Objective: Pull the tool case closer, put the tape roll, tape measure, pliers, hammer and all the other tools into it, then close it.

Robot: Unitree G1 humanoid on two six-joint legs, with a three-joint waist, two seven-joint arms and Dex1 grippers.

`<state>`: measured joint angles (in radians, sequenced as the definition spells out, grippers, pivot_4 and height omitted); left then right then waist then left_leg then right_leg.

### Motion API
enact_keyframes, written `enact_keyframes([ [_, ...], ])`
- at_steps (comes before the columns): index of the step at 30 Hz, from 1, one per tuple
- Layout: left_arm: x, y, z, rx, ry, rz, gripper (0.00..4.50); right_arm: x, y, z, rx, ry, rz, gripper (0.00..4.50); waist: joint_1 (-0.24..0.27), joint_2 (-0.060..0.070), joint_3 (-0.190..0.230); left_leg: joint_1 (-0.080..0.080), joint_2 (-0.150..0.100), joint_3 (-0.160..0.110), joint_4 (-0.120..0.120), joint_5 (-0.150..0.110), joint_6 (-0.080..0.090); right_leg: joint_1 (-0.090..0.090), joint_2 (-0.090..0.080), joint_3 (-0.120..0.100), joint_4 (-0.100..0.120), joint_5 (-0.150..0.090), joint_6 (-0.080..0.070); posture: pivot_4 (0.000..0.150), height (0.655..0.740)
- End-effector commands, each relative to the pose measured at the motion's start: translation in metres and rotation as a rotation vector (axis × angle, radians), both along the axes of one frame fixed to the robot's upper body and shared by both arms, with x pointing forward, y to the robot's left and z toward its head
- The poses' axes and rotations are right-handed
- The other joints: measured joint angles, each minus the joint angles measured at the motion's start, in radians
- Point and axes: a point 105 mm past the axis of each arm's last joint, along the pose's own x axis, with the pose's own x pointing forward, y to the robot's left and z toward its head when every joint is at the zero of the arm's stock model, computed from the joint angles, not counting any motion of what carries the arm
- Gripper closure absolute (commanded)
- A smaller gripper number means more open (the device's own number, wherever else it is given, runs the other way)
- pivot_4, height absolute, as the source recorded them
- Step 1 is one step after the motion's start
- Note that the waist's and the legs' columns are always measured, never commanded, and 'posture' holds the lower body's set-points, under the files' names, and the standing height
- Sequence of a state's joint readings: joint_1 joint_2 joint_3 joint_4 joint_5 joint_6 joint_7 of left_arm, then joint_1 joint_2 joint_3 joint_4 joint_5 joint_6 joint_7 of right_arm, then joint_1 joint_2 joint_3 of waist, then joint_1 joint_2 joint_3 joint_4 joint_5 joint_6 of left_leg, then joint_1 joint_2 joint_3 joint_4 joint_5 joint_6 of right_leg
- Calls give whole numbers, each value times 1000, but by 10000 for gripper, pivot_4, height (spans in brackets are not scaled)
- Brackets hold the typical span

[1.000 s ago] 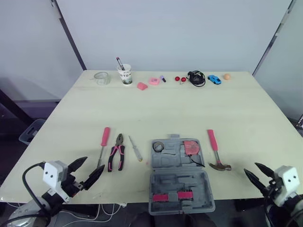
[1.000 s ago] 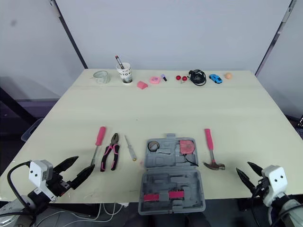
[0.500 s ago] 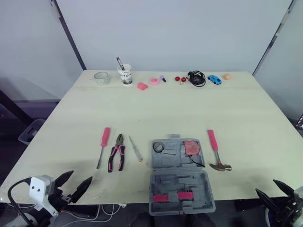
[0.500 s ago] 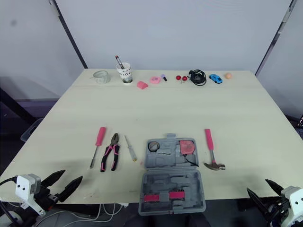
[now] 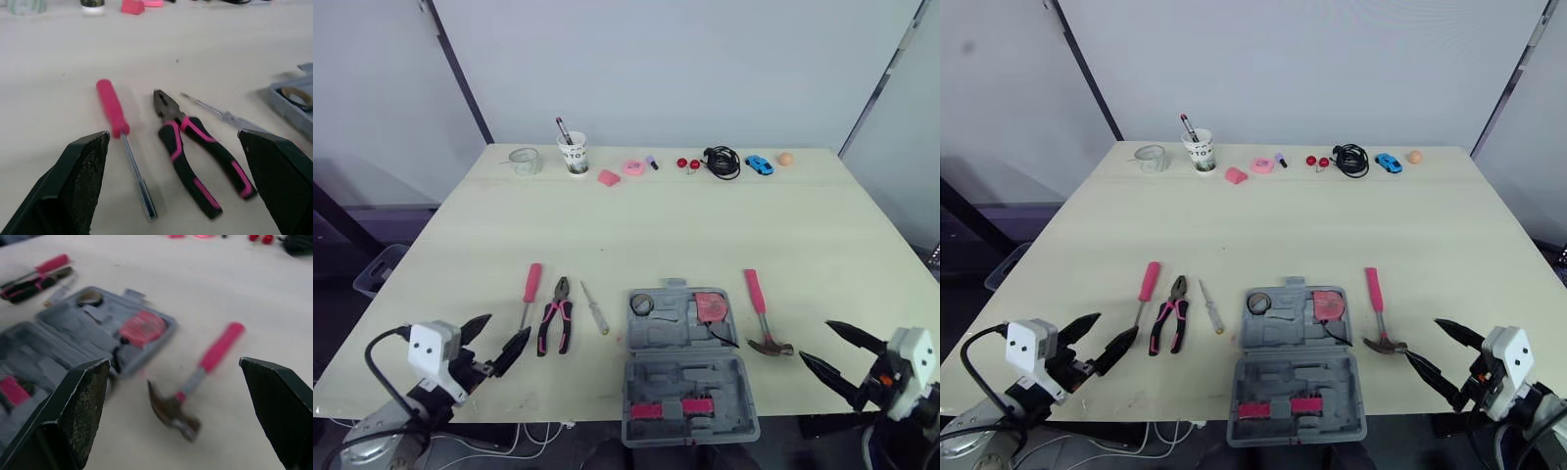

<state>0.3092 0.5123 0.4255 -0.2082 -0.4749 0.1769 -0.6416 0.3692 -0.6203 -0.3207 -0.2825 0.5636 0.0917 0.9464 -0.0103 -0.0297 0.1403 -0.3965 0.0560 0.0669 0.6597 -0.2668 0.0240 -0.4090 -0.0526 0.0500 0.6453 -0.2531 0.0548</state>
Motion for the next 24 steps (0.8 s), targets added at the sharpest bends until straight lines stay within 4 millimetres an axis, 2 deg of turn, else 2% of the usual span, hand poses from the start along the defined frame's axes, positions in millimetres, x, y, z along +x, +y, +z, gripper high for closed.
enact_keyframes([
  [1, 13, -15, 4, 12, -11, 61, 0, 4, 17, 16, 5, -42, 132, 469, 0, 0, 0, 0, 0, 0, 0, 0, 0, 0, 0, 0, 0, 0, 0, 1500, 7400],
  [5, 23, -37, -2, -7, 15, 91, 0, 8, 31, 20, -10, -73, 243, 469, 0, -2, -1, 0, 0, 2, 1, 0, 0, 1, 2, 0, 0, 0, 1, 1500, 7400],
  [9, 43, -47, -6, 10, 52, 220, 0, 23, 50, 35, -34, -158, 352, 469, -1, -1, 0, 0, 0, 0, 1, 0, 0, 2, 3, -1, 0, 0, 1, 1500, 7400],
  [12, 50, -51, -7, 21, 82, 266, 0, 30, 59, 43, -49, -186, 403, 469, -1, -1, 0, 0, 0, -2, 6, 0, 0, 4, 4, -1, 2, 3, 5, 1500, 7400],
  [17, 52, -57, -17, 41, 165, 285, 0, 42, 72, 52, -58, -205, 452, 469, -1, -1, 0, 0, -1, -4, 6, 0, 0, 5, 4, -4, 1, 3, 5, 1500, 7400],
  [24, 53, -55, -24, 69, 220, 308, 0, 51, 91, 62, -60, -217, 507, 469, 1, -1, 0, 0, -1, -6, 7, 0, 0, 6, 4, -5, 1, 3, 5, 1500, 7400],
])
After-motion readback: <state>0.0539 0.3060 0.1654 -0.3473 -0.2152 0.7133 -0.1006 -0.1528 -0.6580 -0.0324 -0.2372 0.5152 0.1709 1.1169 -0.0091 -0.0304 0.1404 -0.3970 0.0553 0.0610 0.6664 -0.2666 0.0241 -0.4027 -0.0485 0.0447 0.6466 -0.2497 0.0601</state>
